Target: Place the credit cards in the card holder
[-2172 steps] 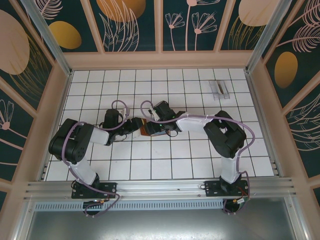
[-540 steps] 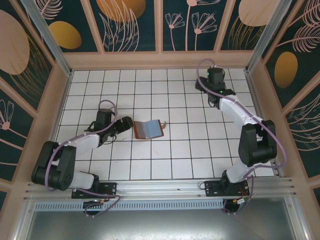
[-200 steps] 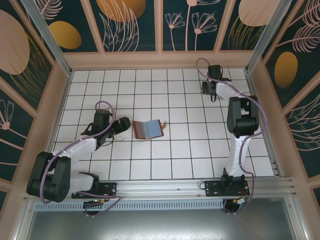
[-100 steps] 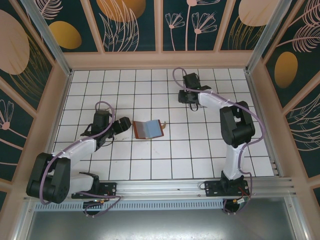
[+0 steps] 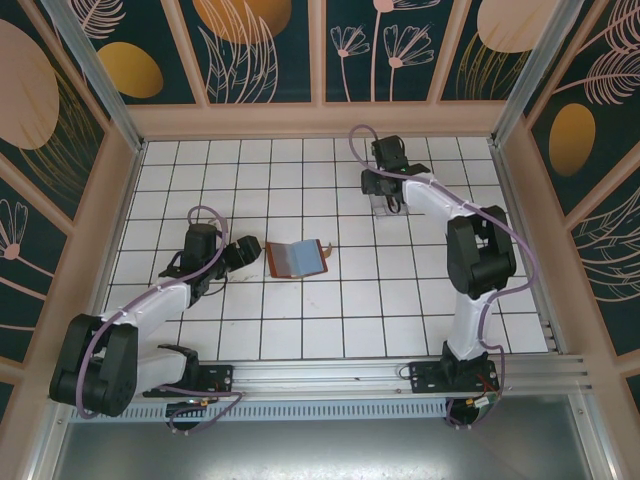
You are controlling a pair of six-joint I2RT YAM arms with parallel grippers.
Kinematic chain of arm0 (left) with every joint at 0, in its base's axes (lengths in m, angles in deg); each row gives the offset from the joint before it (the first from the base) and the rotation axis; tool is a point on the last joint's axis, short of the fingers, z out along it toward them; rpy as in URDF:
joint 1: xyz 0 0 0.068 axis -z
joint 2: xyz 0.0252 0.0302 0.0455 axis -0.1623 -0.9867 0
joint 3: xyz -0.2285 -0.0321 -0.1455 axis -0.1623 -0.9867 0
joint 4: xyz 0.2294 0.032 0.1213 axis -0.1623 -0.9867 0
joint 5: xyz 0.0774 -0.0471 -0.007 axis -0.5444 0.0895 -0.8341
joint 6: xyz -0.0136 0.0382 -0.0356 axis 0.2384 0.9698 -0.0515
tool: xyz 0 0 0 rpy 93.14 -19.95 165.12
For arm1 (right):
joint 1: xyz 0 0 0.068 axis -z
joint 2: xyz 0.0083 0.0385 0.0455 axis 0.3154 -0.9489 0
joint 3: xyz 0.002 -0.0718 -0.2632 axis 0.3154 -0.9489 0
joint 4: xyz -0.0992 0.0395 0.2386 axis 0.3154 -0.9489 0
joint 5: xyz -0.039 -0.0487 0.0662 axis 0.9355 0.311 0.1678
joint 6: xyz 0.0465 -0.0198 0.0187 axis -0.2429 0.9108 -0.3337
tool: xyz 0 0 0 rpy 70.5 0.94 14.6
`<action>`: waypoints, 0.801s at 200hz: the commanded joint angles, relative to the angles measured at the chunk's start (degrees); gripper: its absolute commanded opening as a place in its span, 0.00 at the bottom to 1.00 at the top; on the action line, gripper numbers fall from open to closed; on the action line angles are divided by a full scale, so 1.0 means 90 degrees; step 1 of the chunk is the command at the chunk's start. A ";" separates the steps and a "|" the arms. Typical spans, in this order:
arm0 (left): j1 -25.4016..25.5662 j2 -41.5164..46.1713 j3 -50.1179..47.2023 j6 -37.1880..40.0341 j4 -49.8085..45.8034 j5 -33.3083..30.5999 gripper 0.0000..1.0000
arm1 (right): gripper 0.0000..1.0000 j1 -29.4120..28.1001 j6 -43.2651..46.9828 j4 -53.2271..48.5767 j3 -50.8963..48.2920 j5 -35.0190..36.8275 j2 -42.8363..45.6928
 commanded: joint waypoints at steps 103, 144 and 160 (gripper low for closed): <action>0.0046 -0.0080 -0.0004 -0.0113 0.0152 -0.0097 0.79 | 0.47 0.0371 0.0144 -0.0257 -0.0064 0.0878 -0.0297; 0.0044 -0.0105 -0.0035 -0.0134 0.0211 -0.0121 0.79 | 0.44 0.0367 0.0224 -0.0207 -0.0110 0.1249 -0.0132; 0.0045 -0.0209 0.0053 -0.0118 0.0128 -0.0054 0.79 | 0.42 0.0359 0.0229 -0.0236 -0.0127 0.1429 -0.0165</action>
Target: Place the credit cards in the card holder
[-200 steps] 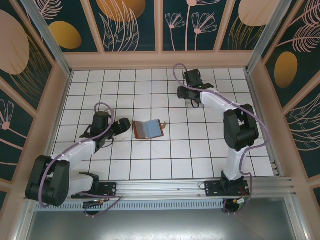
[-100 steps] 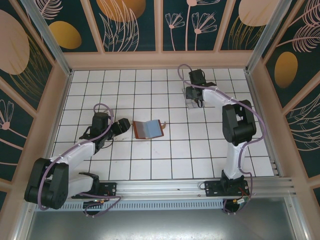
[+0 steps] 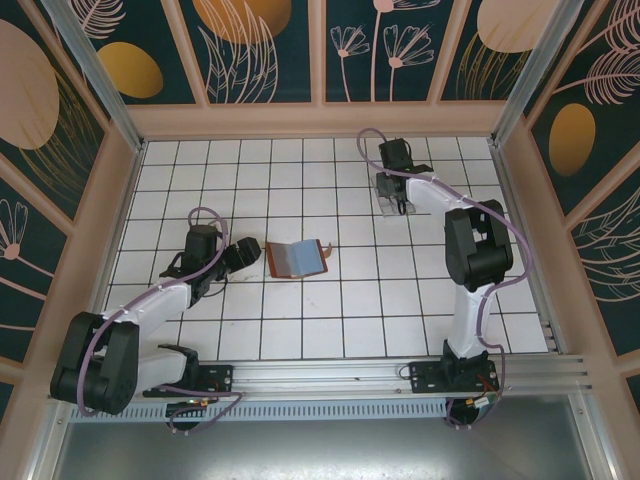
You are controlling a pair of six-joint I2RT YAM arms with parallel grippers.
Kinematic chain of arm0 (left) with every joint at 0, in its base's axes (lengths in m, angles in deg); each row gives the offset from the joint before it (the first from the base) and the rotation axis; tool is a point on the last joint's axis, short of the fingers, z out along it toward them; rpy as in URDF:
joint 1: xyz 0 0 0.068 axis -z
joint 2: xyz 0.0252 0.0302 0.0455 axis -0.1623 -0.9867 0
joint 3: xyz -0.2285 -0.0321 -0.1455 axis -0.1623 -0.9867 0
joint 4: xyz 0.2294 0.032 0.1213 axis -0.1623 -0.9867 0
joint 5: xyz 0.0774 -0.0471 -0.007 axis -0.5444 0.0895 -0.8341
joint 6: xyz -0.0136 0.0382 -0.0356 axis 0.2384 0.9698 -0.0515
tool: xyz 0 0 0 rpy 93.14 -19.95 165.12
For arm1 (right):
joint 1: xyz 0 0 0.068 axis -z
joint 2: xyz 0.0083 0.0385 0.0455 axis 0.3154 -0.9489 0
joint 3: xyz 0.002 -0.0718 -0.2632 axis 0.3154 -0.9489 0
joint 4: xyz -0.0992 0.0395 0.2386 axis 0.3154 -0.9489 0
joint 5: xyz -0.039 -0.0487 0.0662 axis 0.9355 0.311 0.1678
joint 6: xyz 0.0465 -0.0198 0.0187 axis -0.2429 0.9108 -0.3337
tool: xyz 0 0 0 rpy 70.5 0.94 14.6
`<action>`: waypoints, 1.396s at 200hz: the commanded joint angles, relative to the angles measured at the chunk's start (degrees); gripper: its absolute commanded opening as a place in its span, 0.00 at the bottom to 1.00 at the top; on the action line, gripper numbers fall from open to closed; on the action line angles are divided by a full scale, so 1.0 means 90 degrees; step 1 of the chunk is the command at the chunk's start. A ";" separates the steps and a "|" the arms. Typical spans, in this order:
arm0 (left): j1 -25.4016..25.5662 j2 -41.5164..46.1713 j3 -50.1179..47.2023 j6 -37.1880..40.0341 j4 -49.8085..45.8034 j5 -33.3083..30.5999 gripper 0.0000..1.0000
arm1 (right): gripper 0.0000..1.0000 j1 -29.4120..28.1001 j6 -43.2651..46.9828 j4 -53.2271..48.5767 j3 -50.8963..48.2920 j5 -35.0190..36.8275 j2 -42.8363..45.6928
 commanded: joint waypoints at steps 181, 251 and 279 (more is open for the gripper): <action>0.0047 -0.0285 0.0088 -0.0037 0.0129 -0.0027 0.79 | 0.55 -0.0076 0.0513 0.0199 -0.0253 0.0078 0.0018; 0.0053 -0.0189 0.0033 -0.0024 0.0169 -0.0101 0.79 | 0.47 -0.0023 0.0452 0.0319 -0.0473 0.0664 -0.0021; 0.0047 -0.0361 0.0135 -0.0006 0.0118 0.0006 0.79 | 0.44 -0.0019 0.0452 0.0424 -0.0577 0.0845 0.0217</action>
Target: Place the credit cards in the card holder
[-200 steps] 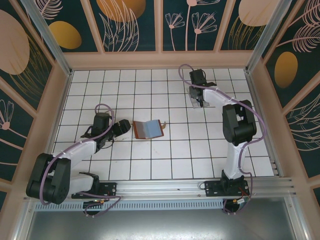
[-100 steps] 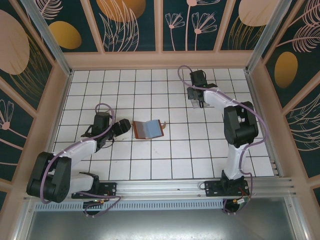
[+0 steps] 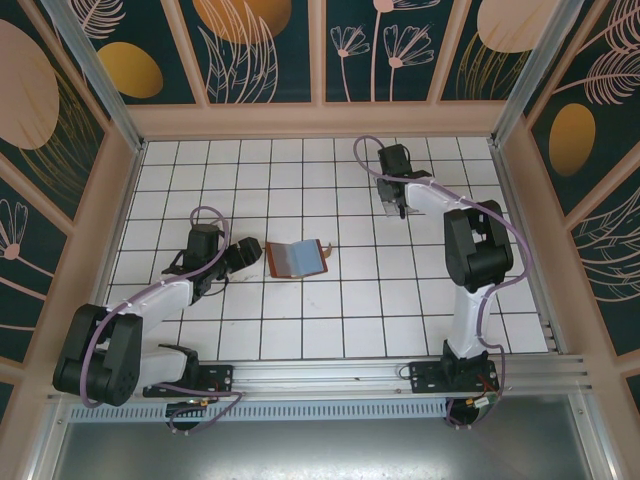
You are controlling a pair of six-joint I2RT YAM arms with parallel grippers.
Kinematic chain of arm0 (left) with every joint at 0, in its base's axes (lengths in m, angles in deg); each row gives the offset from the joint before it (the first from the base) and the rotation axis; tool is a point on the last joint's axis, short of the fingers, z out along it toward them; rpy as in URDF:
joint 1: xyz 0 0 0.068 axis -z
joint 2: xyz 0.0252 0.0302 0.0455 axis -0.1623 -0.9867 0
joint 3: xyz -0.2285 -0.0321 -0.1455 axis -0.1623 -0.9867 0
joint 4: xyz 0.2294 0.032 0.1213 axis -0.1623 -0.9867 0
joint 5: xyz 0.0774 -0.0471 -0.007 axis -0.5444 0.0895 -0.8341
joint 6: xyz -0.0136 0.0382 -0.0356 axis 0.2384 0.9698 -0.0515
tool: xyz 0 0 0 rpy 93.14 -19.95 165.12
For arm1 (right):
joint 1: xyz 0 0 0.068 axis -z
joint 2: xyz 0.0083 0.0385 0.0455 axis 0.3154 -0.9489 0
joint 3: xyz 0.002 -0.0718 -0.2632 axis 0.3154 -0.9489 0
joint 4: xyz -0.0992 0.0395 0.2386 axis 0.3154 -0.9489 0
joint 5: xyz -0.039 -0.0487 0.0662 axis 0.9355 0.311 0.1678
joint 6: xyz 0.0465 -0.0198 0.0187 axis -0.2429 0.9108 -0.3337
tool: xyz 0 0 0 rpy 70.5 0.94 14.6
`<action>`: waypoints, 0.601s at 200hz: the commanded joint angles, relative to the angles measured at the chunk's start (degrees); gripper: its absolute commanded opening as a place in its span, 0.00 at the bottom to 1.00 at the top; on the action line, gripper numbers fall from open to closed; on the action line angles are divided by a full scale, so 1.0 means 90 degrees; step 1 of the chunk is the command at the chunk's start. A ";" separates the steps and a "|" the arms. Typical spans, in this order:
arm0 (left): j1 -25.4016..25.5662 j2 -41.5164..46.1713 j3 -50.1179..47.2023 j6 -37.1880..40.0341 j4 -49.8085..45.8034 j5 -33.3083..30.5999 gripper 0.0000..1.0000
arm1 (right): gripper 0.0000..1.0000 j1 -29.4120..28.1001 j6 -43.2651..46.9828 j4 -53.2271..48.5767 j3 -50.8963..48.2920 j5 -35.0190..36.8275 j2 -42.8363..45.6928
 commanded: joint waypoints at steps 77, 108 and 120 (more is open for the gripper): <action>0.0053 0.0001 -0.0085 -0.0040 0.0164 -0.0070 0.79 | 0.37 0.0079 -0.0047 0.0075 -0.0216 0.0750 0.0407; 0.0045 0.0095 -0.0150 -0.0052 0.0186 -0.0120 0.79 | 0.37 0.0085 -0.0019 0.0101 -0.0210 0.0797 0.0496; 0.0049 0.0063 -0.0144 -0.0062 0.0209 -0.0100 0.79 | 0.35 0.0096 -0.0009 0.0096 -0.0231 0.0783 0.0508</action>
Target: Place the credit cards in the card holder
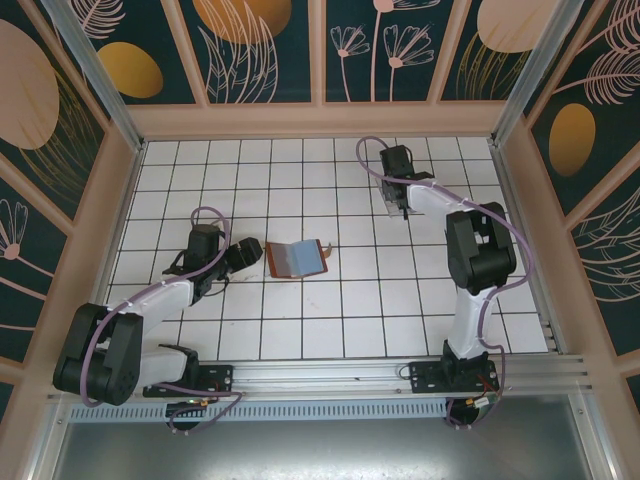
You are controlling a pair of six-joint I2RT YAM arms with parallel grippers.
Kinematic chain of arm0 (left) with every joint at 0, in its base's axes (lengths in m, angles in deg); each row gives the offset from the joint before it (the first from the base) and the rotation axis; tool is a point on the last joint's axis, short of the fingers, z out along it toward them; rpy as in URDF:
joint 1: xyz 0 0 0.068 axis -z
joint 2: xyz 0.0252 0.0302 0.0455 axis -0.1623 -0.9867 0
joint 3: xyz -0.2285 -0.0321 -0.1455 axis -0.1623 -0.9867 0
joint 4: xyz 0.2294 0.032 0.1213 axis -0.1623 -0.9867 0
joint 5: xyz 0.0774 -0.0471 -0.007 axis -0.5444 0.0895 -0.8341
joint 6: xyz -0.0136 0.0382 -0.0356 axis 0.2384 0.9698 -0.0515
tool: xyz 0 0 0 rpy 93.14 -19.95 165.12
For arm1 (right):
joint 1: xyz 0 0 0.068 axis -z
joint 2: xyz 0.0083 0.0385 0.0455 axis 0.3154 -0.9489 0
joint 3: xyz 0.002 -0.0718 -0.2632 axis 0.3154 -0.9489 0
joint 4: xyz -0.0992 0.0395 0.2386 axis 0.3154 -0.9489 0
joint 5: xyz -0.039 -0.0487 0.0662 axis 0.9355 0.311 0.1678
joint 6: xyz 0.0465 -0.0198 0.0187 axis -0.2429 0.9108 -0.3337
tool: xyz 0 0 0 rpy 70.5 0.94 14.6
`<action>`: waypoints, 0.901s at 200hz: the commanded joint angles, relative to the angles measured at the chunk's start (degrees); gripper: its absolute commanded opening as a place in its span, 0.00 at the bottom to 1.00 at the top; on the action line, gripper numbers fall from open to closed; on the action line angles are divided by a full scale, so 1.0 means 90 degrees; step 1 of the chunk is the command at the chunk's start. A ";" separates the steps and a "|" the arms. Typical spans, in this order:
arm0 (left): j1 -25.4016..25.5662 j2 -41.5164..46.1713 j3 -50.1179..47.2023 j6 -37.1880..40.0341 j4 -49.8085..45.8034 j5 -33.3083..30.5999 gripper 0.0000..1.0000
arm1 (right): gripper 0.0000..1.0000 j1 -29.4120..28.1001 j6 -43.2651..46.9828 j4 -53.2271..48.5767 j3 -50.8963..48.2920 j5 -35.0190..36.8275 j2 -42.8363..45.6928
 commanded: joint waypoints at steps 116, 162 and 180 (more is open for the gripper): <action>0.0026 0.0096 -0.0097 -0.0085 0.0077 0.0006 0.79 | 0.06 0.0053 0.0042 -0.0036 -0.0102 -0.0177 0.0483; 0.0055 0.0119 -0.0003 -0.0160 0.0295 0.0572 0.79 | 0.01 -0.0009 -0.0135 -0.0093 -0.0081 -0.0482 0.0732; 0.0066 0.0082 0.0060 -0.0115 0.0284 0.0610 0.79 | 0.00 -0.0033 -0.0266 -0.0080 -0.0132 -0.0735 0.0928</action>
